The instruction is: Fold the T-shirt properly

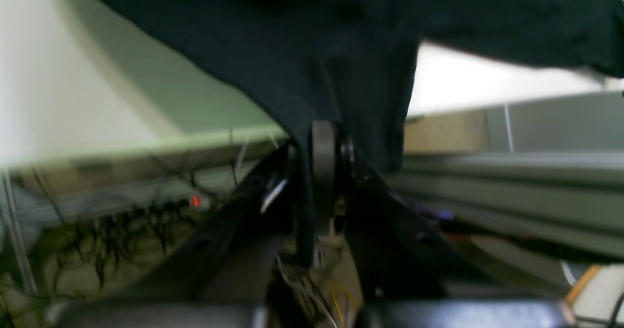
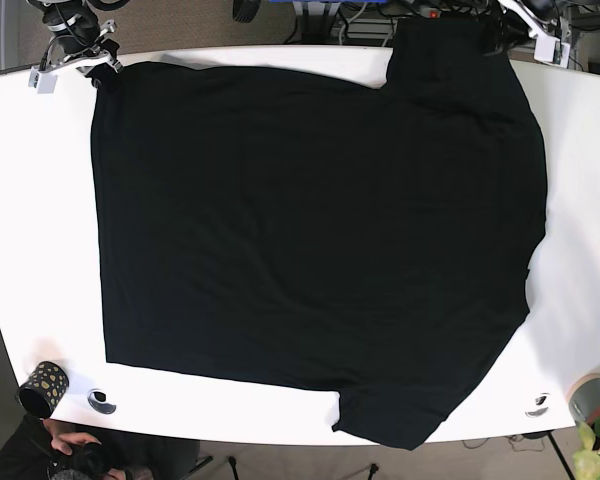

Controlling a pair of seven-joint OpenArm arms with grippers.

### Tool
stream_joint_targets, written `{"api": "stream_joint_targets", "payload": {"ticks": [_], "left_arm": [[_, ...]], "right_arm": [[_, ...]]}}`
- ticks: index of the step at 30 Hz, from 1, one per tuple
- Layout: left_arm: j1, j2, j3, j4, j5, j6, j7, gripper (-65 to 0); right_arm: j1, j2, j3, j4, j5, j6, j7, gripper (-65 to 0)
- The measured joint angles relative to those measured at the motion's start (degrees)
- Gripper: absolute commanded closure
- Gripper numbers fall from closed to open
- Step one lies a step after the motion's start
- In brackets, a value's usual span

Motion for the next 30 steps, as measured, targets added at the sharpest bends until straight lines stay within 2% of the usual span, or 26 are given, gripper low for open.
{"api": "stream_joint_targets", "payload": {"ticks": [7,12,19,21,25,30], "left_arm": [[-9.1,-0.5,0.1,-0.1,0.4,0.2,0.0,0.0],[-18.1,-3.0,-0.1,-0.3,1.0,4.9,7.8,0.0],[-30.6,-3.3,-0.2,-0.7,0.6,5.4,17.1,0.0],[-35.0,-4.0,-0.2,-1.9,0.7,5.2,19.8,0.0],[-41.8,-4.2,-0.1,-3.8,1.1,5.3,24.2,0.0],[-49.0,-4.0,4.0,-5.5,8.4,5.4,25.9,0.0]], "right_arm": [[4.9,0.3,0.0,0.0,-0.1,0.22,0.3,0.0],[8.3,0.3,-0.2,-0.4,-0.9,0.22,-0.3,0.0],[13.7,2.3,-0.5,-5.3,-0.8,0.35,-0.2,0.0],[16.1,2.8,-0.3,-8.2,-1.2,-0.13,0.1,0.0],[19.7,4.2,-0.9,-13.1,-0.7,0.42,-0.5,0.0],[24.0,6.2,-0.5,-17.5,-1.2,0.02,-0.2,0.0]]}}
